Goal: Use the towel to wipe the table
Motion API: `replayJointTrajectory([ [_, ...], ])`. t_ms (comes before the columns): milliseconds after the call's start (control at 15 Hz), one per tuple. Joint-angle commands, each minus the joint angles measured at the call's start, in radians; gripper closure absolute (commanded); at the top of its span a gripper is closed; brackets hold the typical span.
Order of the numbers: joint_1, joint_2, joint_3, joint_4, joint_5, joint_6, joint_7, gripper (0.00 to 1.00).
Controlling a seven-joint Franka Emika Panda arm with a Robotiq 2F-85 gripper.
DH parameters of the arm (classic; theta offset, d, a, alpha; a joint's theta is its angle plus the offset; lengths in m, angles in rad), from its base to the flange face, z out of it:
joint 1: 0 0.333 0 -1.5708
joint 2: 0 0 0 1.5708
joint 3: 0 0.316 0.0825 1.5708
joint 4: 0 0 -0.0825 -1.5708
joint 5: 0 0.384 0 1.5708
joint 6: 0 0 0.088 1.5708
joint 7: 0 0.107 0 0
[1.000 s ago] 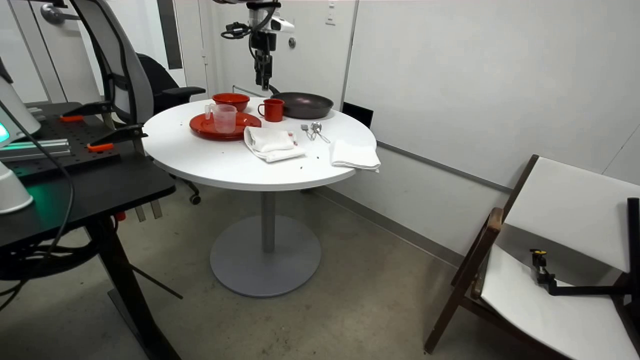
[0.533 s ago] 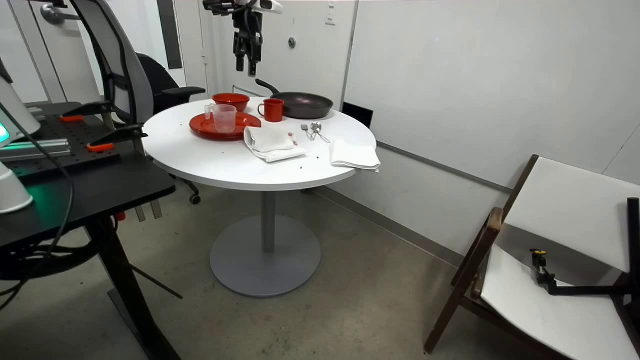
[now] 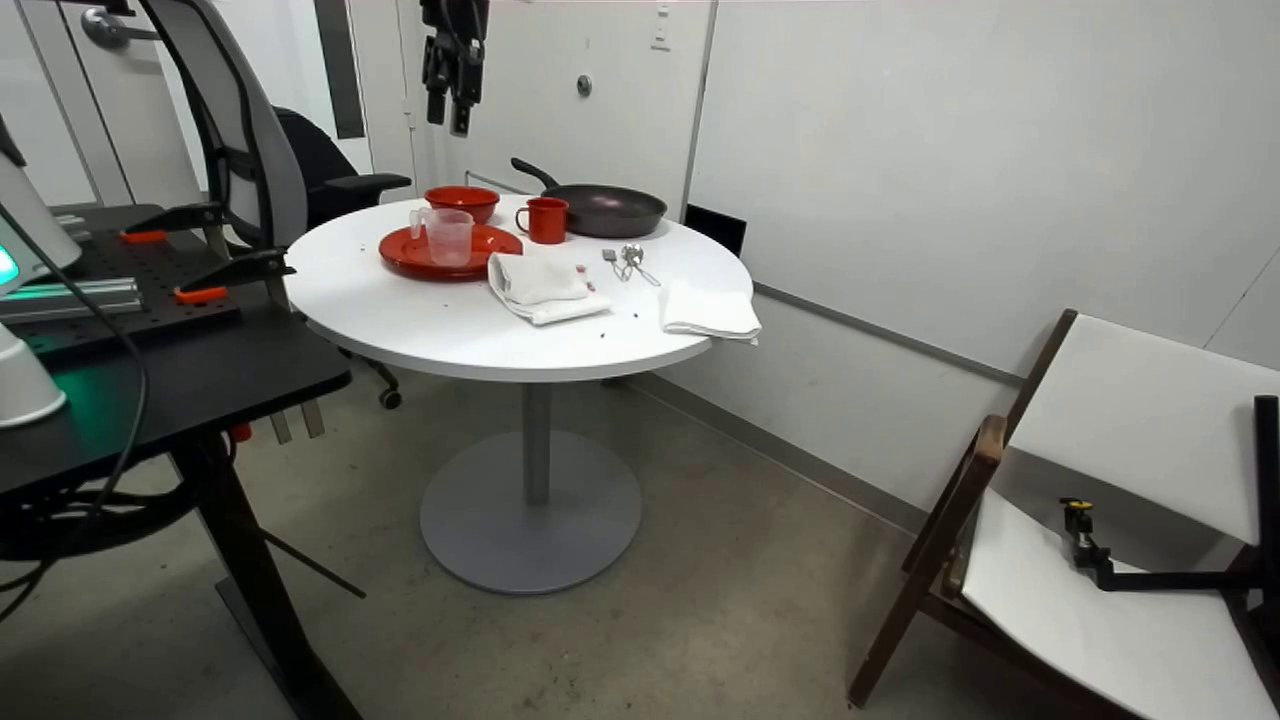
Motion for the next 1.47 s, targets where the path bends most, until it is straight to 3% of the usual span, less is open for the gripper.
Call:
replayJointTrajectory([
  [0,-0.017,-0.122,0.017,-0.074,-0.016,-0.070,-0.017,0.00],
  [467,0.007,-0.219,0.061,-0.082,0.082,-0.210,0.014,0.00],
  [800,0.046,-0.186,0.116,-0.066,0.170,-0.196,0.021,0.00],
  [933,0.057,-0.146,0.140,-0.055,0.167,-0.162,0.075,0.00],
  [1400,0.054,-0.150,0.141,-0.063,0.151,-0.166,0.063,0.00],
])
